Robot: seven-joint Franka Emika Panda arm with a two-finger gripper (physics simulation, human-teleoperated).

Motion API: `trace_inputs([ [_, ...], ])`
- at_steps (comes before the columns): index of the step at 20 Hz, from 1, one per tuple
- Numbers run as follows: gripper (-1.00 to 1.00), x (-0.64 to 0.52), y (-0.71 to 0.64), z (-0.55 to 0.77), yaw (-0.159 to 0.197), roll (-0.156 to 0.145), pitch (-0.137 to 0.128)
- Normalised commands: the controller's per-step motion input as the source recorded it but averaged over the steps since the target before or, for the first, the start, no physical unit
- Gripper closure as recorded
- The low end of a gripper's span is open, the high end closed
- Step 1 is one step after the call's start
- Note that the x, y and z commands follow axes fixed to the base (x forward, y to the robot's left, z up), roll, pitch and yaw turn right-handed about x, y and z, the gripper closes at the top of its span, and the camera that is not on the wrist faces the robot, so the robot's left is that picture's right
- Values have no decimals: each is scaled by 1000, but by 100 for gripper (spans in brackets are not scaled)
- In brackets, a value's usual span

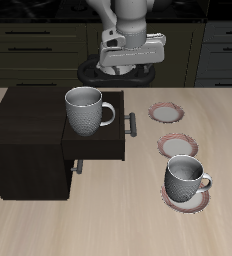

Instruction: Place the porcelain mug that is on the plate onto the top of the cabinet

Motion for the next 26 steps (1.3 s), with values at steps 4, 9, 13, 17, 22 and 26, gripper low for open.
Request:
trace_inputs([
  [4, -100, -27, 408, 30, -24, -5, -27],
  [9, -100, -70, 434, 146, -42, 30, -28],
  [13, -100, 2, 572, 84, -32, 9, -7],
  [17, -100, 34, 494, 31, -63, -11, -7],
  [22, -100, 122, 285, -45, -32, -26, 33],
  [26, -100, 235, 218, 17, 16, 7, 11],
])
